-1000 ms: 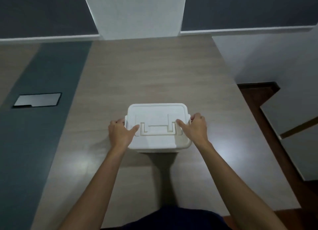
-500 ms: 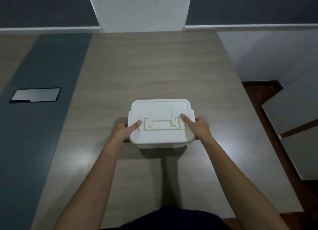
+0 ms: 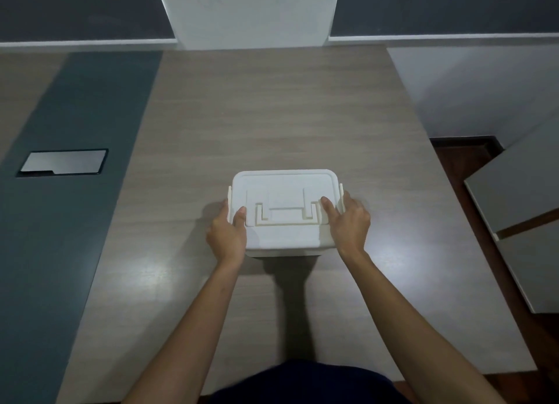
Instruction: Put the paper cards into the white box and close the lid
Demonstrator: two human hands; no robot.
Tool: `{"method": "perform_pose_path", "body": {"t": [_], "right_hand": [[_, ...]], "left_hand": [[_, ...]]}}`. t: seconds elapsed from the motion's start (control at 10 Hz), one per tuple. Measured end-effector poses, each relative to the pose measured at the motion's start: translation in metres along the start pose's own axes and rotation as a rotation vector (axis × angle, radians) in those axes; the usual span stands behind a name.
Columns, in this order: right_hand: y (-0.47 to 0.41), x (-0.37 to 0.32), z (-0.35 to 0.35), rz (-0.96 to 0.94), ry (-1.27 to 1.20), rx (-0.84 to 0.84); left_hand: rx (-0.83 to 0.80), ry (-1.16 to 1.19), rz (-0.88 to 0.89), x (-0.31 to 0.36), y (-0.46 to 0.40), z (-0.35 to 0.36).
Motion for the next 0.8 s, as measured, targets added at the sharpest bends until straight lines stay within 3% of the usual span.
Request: {"method": "perform_pose_path", "body": {"t": [0.3,0.6,0.7,0.8], "right_hand": [[-0.009,-0.007,0.002,-0.057,-0.058,0.062],[-0.052,-0.032,0.019,-0.010,0.015,-0.040],[-0.050,-0.028,0.015,0.043,-0.162,-0.058],[-0.024,0.003,0.017,0.315,-0.514,-0.087]], "left_hand": [[0.035,-0.099,0.059,-0.001,-0.014,0.007],[-0.041,-0.076,0.000,0.019,-0.061,0.026],[-0.085,0.012,0.035,0.019,-0.066,0.029],[-0.058,0.159,-0.103,0.007,-0.063,0.017]]}}
Point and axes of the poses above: each hand's wrist, its own y-axis away from the middle knuckle, its own z-axis out of the palm, x = y × z, the point moved 8 cm from there along -y, towards the middle knuckle, and after that the axes turned 8 degrees about y, right-handed, at the moved point
